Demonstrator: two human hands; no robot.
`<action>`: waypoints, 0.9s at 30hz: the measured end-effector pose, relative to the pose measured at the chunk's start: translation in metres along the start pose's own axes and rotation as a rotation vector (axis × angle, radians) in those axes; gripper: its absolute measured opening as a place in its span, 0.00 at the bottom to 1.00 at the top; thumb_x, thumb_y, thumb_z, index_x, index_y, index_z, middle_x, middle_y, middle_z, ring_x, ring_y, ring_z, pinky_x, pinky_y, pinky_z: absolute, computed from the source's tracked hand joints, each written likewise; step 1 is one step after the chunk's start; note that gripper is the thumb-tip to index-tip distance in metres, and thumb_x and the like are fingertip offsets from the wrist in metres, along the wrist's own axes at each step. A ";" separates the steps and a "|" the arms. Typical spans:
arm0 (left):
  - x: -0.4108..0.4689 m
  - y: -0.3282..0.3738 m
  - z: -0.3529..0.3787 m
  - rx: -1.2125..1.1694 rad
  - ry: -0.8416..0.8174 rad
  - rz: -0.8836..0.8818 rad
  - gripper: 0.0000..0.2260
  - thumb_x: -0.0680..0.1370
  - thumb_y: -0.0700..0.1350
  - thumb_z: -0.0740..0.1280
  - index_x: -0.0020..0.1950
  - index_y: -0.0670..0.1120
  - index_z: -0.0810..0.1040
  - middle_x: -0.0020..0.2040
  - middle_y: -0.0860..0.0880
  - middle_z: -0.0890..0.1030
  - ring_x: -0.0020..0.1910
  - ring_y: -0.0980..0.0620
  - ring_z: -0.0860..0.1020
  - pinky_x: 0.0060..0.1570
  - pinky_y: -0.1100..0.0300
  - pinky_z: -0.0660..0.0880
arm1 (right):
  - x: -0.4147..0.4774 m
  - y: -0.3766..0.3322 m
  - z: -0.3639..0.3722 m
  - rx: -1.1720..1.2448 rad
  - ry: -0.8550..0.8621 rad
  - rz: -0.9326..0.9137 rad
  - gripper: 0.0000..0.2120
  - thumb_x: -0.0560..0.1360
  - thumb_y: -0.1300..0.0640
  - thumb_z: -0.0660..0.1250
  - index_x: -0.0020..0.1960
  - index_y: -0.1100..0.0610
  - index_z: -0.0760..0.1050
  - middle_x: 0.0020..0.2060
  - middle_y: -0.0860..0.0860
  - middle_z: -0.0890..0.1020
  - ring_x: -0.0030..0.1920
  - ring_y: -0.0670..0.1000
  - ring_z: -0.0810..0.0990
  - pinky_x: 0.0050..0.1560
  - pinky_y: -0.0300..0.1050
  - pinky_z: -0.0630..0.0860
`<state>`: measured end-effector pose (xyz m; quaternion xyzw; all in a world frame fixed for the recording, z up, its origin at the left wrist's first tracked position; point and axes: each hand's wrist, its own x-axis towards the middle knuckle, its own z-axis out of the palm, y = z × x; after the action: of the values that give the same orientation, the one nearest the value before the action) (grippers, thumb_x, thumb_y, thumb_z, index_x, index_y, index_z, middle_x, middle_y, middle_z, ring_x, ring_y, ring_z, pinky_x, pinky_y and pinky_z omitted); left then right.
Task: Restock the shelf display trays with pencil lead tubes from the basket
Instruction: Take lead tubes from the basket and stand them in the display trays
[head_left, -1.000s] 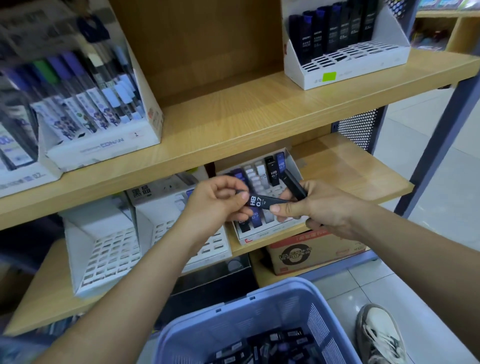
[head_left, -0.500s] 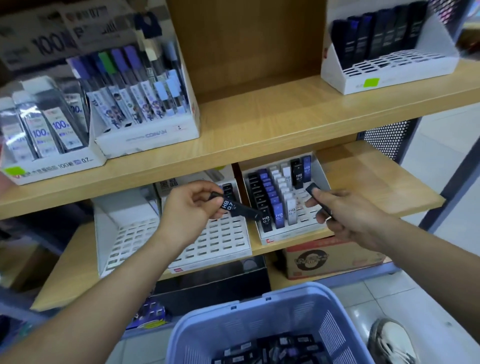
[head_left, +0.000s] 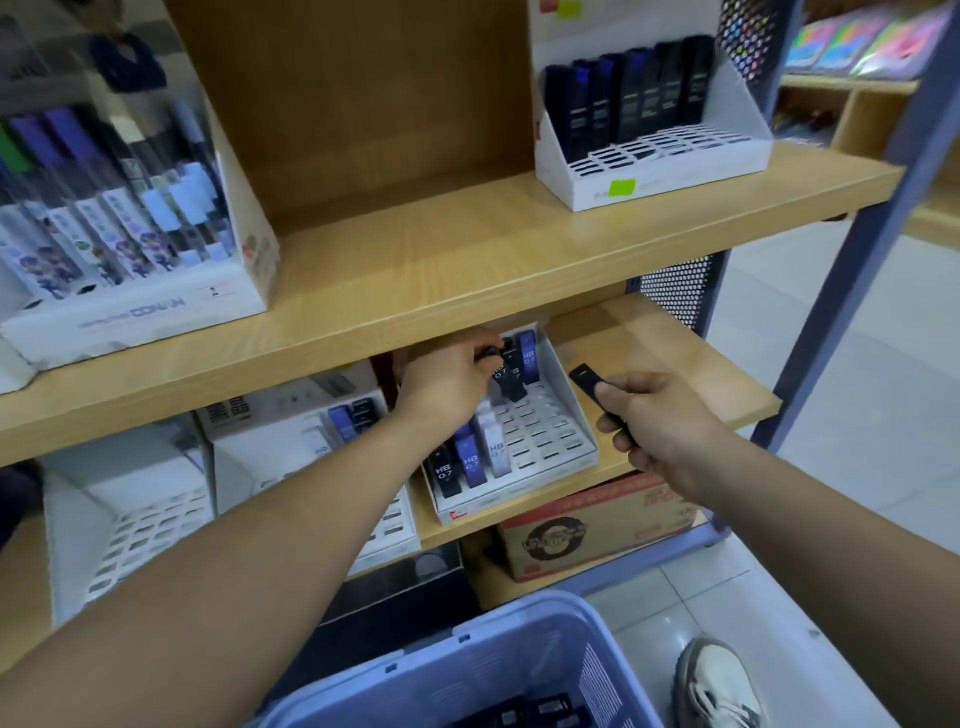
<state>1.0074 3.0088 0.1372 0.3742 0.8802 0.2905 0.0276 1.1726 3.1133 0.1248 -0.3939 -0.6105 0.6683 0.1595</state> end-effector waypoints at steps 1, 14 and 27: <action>0.005 0.000 0.005 0.033 -0.020 -0.004 0.11 0.80 0.50 0.63 0.62 0.56 0.77 0.51 0.52 0.82 0.41 0.52 0.80 0.44 0.58 0.77 | 0.000 0.000 -0.003 0.010 0.005 0.015 0.06 0.82 0.58 0.62 0.55 0.58 0.75 0.32 0.53 0.74 0.26 0.47 0.66 0.20 0.35 0.58; 0.020 0.003 0.025 0.157 -0.065 0.099 0.14 0.81 0.43 0.62 0.66 0.51 0.77 0.63 0.51 0.79 0.55 0.54 0.78 0.54 0.68 0.69 | 0.004 0.000 -0.011 0.084 -0.013 0.115 0.10 0.80 0.63 0.60 0.59 0.64 0.73 0.35 0.56 0.76 0.27 0.49 0.68 0.20 0.36 0.63; 0.025 0.015 0.028 0.225 0.000 0.140 0.11 0.80 0.39 0.60 0.54 0.43 0.83 0.56 0.47 0.81 0.53 0.48 0.79 0.51 0.62 0.72 | 0.007 0.003 -0.018 0.109 -0.016 0.059 0.07 0.75 0.67 0.71 0.52 0.63 0.79 0.37 0.54 0.81 0.32 0.47 0.79 0.32 0.36 0.75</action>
<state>1.0068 3.0475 0.1260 0.4352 0.8791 0.1913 -0.0349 1.1818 3.1298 0.1204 -0.3973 -0.5626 0.7080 0.1561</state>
